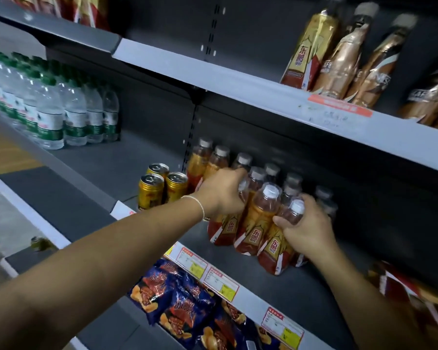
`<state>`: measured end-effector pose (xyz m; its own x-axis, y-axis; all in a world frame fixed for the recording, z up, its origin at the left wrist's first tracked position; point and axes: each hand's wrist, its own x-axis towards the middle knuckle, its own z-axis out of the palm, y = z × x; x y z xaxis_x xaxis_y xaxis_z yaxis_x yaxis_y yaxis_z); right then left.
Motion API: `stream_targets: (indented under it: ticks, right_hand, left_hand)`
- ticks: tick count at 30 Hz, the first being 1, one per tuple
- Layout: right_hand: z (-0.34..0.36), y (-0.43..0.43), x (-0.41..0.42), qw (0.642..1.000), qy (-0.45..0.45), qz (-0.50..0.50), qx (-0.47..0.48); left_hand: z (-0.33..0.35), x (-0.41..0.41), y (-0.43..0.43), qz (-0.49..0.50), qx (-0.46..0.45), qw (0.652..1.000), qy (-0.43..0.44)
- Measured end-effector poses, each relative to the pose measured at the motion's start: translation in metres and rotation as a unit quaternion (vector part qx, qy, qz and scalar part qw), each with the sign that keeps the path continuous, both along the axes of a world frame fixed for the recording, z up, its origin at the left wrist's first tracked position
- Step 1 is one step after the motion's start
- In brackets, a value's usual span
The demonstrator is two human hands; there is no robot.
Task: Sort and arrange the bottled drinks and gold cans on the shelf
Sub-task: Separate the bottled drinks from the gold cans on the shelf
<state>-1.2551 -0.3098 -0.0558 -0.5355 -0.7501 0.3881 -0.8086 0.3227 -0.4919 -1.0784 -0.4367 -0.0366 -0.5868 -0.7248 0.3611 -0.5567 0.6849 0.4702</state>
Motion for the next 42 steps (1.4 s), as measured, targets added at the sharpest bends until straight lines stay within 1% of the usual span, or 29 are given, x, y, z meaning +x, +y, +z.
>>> stream_targets:
  ticks: [2,4,9,15,20,24,28,31,35,39,42]
  right_hand:
    - [-0.003,0.001,0.0,0.999,0.024,-0.026,0.017]
    - [-0.005,0.0,0.002,0.998,0.052,-0.031,0.03]
    - [-0.009,0.001,0.009,0.996,0.083,-0.023,0.027]
    - [-0.02,0.005,0.013,0.992,0.129,-0.01,-0.005]
    - [-0.027,0.011,0.015,0.99,0.136,0.004,-0.037]
    - [-0.021,0.016,0.015,0.99,0.144,0.007,-0.011]
    - [-0.006,0.014,0.017,0.979,0.201,-0.03,0.025]
    - [0.01,0.005,0.023,0.97,0.233,-0.055,0.046]
    - [0.028,-0.016,0.046,0.969,0.239,-0.045,0.047]
    - [0.039,-0.046,0.083,0.974,0.226,0.008,0.012]
    - [0.047,-0.073,0.114,0.974,0.224,0.042,-0.002]
  left_hand:
    - [-0.003,-0.006,-0.008,-0.007,0.003,1.0,0.003]
    - [-0.004,-0.009,-0.014,-0.007,0.008,1.0,0.001]
    - [-0.009,-0.011,-0.017,0.0,0.019,0.998,-0.054]
    - [-0.026,-0.012,-0.007,0.015,0.016,0.999,-0.036]
    - [-0.037,-0.013,0.008,0.048,-0.02,0.998,-0.028]
    - [-0.037,-0.009,0.014,0.045,-0.019,0.998,-0.034]
    - [-0.029,-0.002,0.009,0.03,-0.042,0.996,-0.075]
    - [-0.023,0.01,-0.002,-0.003,-0.064,0.993,-0.103]
    - [-0.021,0.038,-0.021,-0.033,-0.073,0.992,-0.099]
    - [-0.016,0.079,-0.055,-0.008,-0.115,0.987,-0.115]
    - [-0.007,0.113,-0.087,0.033,-0.094,0.987,-0.125]
